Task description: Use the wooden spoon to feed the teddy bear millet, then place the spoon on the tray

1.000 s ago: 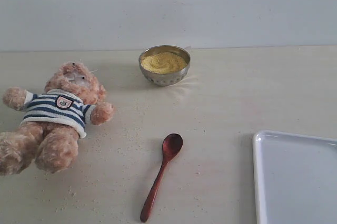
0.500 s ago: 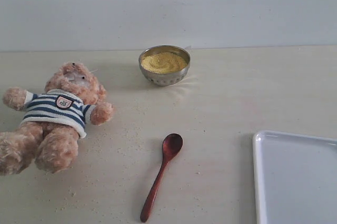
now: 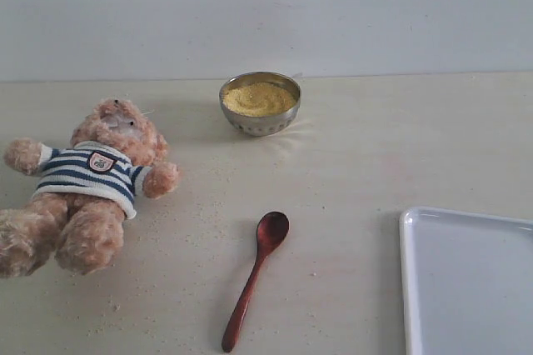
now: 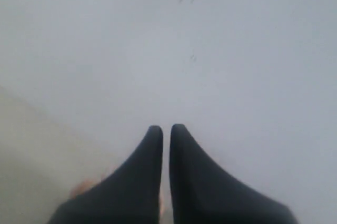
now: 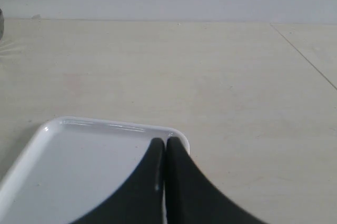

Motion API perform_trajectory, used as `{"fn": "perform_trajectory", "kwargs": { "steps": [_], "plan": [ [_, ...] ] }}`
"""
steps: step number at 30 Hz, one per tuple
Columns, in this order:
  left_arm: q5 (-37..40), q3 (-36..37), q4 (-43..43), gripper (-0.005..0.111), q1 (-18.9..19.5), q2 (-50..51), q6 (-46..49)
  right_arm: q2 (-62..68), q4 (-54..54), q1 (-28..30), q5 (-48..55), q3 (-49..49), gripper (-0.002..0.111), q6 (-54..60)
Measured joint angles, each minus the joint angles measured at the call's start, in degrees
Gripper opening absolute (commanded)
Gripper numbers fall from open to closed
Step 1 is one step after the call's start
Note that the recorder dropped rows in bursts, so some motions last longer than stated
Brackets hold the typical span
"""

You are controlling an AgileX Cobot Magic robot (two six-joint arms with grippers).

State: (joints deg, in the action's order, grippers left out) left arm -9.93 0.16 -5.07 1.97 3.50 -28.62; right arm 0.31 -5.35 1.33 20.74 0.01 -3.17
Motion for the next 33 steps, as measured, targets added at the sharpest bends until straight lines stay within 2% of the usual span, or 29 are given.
{"fn": "perform_trajectory", "kwargs": {
  "steps": [4,6,7,10,11,12,15,18,21,23,25,26,27,28,29,30,32,33],
  "plan": [
    [-16.13,-0.55,-2.59,0.005,0.00,2.47,-0.57,0.00,0.00,0.00,0.00,0.00,0.001,0.00],
    [-15.87,-3.60,-2.56,0.005,0.00,6.92,2.90,0.00,0.00,0.00,0.00,0.00,0.001,0.00],
    [-13.30,-6.61,-1.26,0.005,0.00,10.81,6.36,0.00,0.00,0.00,0.00,0.00,0.001,0.00],
    [1.04,-19.14,4.16,0.005,0.00,26.82,14.00,0.00,0.00,0.00,0.00,0.00,0.001,0.00],
    [7.71,-25.36,5.44,0.005,-0.12,33.28,15.09,0.00,0.00,0.00,0.00,0.00,0.001,0.00],
    [19.87,-35.22,5.99,0.005,-0.23,44.94,16.35,0.00,0.00,0.00,0.00,0.00,0.001,0.00],
    [37.49,-50.27,1.88,0.005,-0.23,63.11,22.58,0.00,0.00,0.00,0.00,0.00,0.001,0.00],
    [50.03,-59.13,-6.69,0.005,-0.23,73.59,34.54,0.00,0.00,0.00,0.00,0.00,0.001,0.00],
    [55.55,-60.97,-15.17,0.005,-0.23,79.78,44.83,0.00,0.00,0.00,0.00,0.00,0.001,0.00],
    [54.96,-58.04,-22.90,0.005,0.44,82.05,50.77,0.00,0.00,0.00,0.00,0.00,0.001,0.00],
    [48.88,-52.51,-31.32,0.005,3.31,80.34,56.41,0.00,0.00,0.00,0.00,0.00,0.001,0.00],
    [44.20,-47.33,-39.74,0.005,7.20,77.14,63.49,0.00,0.00,0.00,0.00,0.00,0.001,0.00],
    [42.93,-44.95,-45.39,0.005,9.51,75.50,68.58,0.00,0.00,0.00,0.00,0.00,0.001,0.00],
    [44.19,-41.45,-57.83,0.005,13.88,73.45,81.45,0.00,0.00,0.00,0.00,0.00,0.001,0.00],
    [49.60,-40.36,-67.35,0.005,17.15,73.19,89.69,0.00,0.00,0.00,0.00,0.00,0.001,0.00],
    [58.61,-39.70,-74.78,0.005,20.06,74.39,97.93,0.00,0.00,0.00,0.00,0.00,0.001,0.00],
    [71.15,-39.43,-84.30,0.005,22.57,78.84,105.26,0.00,0.00,0.00,0.00,0.00,0.001,0.00],
    [73.23,-39.43,-86.08,0.005,23.02,80.95,106.81,0.00,0.00,0.00,0.00,0.00,0.001,0.00]
  ]
}}
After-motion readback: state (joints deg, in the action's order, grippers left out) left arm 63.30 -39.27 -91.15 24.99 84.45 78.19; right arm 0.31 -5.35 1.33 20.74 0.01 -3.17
